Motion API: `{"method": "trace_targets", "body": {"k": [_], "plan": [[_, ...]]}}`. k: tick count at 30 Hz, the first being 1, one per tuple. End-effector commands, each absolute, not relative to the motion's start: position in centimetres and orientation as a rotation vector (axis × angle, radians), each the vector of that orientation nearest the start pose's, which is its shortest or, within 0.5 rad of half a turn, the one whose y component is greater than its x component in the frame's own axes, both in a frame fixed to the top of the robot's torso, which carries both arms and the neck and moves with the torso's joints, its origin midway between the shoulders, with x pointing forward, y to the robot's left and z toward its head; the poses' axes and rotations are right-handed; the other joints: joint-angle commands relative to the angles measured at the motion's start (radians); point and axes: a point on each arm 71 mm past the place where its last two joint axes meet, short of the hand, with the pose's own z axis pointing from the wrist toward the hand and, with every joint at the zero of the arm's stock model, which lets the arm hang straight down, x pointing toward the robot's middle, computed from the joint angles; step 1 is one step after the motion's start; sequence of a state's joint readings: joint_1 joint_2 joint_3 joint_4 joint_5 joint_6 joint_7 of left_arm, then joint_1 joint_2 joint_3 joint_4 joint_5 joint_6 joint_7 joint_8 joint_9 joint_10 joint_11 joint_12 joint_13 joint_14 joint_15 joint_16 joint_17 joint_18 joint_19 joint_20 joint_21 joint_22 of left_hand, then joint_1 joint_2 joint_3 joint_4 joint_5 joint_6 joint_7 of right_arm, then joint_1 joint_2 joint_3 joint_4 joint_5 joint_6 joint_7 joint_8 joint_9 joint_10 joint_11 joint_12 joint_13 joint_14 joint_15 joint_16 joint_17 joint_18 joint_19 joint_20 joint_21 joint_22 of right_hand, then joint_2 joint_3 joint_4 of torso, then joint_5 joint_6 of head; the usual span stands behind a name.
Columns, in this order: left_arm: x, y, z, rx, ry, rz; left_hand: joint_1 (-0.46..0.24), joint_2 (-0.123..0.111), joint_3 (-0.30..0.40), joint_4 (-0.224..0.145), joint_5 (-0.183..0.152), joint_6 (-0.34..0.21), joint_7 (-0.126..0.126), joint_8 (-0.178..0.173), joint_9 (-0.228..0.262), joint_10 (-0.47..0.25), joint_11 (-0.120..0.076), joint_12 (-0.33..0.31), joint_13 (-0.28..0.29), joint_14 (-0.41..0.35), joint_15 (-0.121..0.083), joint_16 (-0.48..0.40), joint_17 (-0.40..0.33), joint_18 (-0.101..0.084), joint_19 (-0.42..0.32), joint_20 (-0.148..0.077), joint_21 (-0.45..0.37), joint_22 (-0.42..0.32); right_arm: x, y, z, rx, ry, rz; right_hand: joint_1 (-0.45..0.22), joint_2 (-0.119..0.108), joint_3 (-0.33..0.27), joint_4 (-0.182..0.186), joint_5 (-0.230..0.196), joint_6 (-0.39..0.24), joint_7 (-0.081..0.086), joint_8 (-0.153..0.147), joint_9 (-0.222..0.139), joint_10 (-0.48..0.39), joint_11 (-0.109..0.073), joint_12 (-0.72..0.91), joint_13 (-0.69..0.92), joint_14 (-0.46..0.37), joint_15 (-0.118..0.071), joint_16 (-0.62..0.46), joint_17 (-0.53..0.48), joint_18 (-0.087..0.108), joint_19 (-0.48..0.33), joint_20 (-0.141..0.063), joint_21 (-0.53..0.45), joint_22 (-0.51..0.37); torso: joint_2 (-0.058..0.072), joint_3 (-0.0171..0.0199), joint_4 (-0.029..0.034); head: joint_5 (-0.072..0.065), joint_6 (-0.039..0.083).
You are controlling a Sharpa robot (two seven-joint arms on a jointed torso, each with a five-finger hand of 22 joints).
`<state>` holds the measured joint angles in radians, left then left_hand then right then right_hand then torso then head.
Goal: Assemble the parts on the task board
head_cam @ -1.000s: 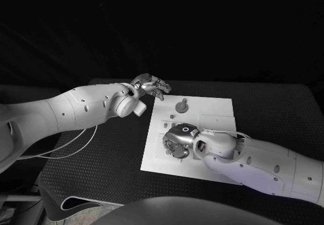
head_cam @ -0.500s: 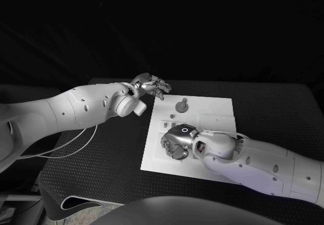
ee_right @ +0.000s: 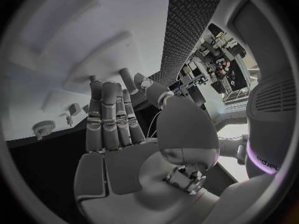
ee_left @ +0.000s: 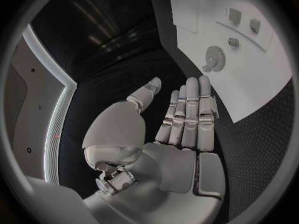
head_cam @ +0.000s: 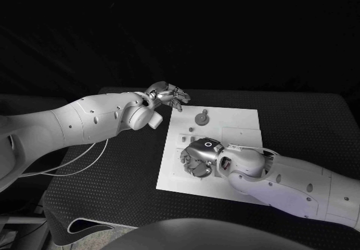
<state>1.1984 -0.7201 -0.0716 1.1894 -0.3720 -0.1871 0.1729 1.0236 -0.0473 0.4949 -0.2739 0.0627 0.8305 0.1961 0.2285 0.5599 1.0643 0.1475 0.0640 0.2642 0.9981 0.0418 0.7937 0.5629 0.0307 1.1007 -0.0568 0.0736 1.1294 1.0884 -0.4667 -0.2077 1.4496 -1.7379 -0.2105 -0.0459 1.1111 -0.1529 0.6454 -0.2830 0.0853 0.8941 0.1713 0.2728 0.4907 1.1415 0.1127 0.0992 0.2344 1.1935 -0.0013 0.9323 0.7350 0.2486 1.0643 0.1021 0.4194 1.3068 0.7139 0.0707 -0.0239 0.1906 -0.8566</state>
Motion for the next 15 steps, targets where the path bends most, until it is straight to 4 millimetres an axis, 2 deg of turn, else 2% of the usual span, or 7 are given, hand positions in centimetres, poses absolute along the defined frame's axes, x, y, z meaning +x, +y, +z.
{"method": "trace_targets", "body": {"k": [1, 7, 11, 13, 15], "plan": [[53.7, 24.0, -21.9, -0.855, 1.715, -1.194, -0.006, -0.004, -0.001, 0.004, -0.001, -0.006, 0.001, 0.003, 0.001, -0.004, 0.002, 0.004, -0.001, 0.004, 0.0, -0.007, 0.002, 0.022, 0.007, -0.001, -0.005, -0.002, 40.2, -3.0, -28.5, -0.721, 1.751, 0.889, 0.0, -0.015, -0.003, 0.005, -0.005, -0.008, 0.003, -0.007, -0.002, -0.008, 0.001, -0.007, -0.001, -0.005, 0.002, 0.007, -0.001, 0.013, -0.01, 0.001, 0.006, 0.025, 0.0, 0.0003, 0.0002, -0.001, 0.0], [53.8, 24.3, -21.9, -0.858, 1.711, -1.186, -0.006, -0.004, -0.001, 0.004, -0.001, -0.006, 0.001, 0.003, 0.001, -0.004, 0.002, 0.004, -0.002, 0.004, 0.0, -0.007, 0.002, 0.022, 0.007, -0.001, -0.005, -0.002, 40.3, -4.6, -26.4, -0.614, 1.669, 0.964, -0.005, -0.042, -0.002, 0.016, -0.005, -0.03, 0.008, -0.017, -0.008, -0.012, 0.003, -0.007, -0.001, -0.008, 0.004, 0.012, -0.001, 0.013, -0.01, 0.001, 0.011, 0.025, -0.001, 0.0011, -0.0022, -0.002, 0.004], [53.8, 24.6, -22.0, -0.862, 1.708, -1.179, -0.006, -0.004, -0.001, 0.004, -0.002, -0.006, 0.001, 0.004, 0.001, -0.004, 0.002, 0.004, -0.002, 0.004, 0.0, -0.007, 0.002, 0.022, 0.007, -0.001, -0.005, -0.002, 41.4, -6.3, -23.4, -0.484, 1.624, 1.025, -0.008, -0.048, 0.001, 0.034, -0.006, -0.04, 0.018, -0.02, -0.011, 0.004, -0.003, 0.004, 0.005, -0.003, -0.002, 0.018, -0.001, 0.013, -0.003, -0.002, 0.019, 0.025, -0.001, 0.0016, -0.0038, -0.011, 0.013], [53.9, 24.8, -22.0, -0.863, 1.705, -1.174, -0.006, -0.004, -0.001, 0.004, -0.002, -0.006, 0.001, 0.004, 0.001, -0.004, 0.002, 0.004, -0.002, 0.004, 0.0, -0.007, 0.002, 0.022, 0.007, -0.001, -0.005, -0.002, 42.7, -7.8, -21.8, -0.342, 1.672, 1.038, -0.012, -0.045, -0.002, 0.048, -0.007, -0.034, 0.015, -0.014, -0.009, 0.047, -0.019, 0.033, 0.025, 0.008, -0.016, 0.025, -0.001, 0.013, 0.006, -0.006, 0.026, 0.025, -0.002, 0.0021, -0.0051, -0.018, 0.02], [54.0, 25.0, -22.0, -0.866, 1.702, -1.167, -0.006, -0.004, -0.001, 0.004, -0.002, -0.006, 0.001, 0.004, 0.001, -0.004, 0.002, 0.004, -0.002, 0.004, 0.0, -0.007, 0.002, 0.022, 0.007, -0.001, -0.005, -0.002, 44.1, -9.1, -20.8, -0.259, 1.747, 1.0, -0.042, -0.029, -0.017, 0.079, -0.009, 0.002, -0.001, 0.011, 0.006, 0.112, -0.042, 0.084, 0.067, 0.021, -0.038, 0.034, 0.001, 0.013, 0.018, -0.009, 0.035, 0.025, -0.003, 0.0018, -0.006, -0.023, 0.027]]}}
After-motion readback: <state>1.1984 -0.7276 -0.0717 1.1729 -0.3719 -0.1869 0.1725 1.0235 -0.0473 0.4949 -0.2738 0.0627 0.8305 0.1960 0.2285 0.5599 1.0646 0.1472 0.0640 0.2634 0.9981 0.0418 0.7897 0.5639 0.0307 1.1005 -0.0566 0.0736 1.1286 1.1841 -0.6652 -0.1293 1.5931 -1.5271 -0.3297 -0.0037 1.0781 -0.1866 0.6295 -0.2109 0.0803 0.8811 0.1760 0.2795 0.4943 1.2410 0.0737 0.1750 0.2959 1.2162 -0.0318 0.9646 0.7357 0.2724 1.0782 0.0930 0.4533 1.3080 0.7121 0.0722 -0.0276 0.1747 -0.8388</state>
